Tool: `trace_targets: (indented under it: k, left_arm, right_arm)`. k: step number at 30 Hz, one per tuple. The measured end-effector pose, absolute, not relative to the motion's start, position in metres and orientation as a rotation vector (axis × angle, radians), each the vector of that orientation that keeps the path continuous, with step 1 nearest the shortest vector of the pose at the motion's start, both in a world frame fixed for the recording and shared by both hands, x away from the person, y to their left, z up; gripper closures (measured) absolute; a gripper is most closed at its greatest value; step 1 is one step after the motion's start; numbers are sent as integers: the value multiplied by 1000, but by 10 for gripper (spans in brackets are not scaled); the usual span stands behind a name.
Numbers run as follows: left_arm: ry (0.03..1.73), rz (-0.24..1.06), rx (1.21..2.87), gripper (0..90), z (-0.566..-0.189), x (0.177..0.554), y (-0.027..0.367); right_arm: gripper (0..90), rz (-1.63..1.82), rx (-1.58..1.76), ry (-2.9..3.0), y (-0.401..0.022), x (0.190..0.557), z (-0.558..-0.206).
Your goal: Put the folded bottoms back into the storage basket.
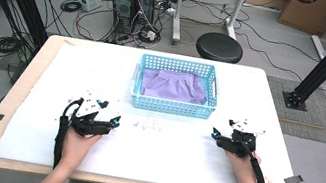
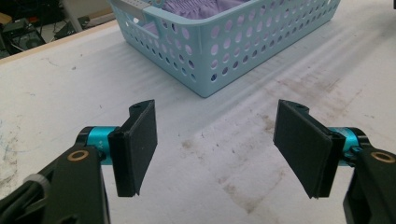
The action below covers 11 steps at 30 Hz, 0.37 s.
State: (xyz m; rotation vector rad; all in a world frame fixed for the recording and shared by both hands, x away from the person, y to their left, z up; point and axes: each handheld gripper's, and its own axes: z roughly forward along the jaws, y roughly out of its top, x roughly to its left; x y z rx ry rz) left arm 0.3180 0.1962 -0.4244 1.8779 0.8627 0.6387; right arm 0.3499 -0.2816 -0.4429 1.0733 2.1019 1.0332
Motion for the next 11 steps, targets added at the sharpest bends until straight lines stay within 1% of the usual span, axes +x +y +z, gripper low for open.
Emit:
trace_targets:
  k: [11]
  left_arm:
    - [868,645,1878,305,-425,319,196]
  right_arm:
    - [301,1040,1069,2088,-282,349,-442]
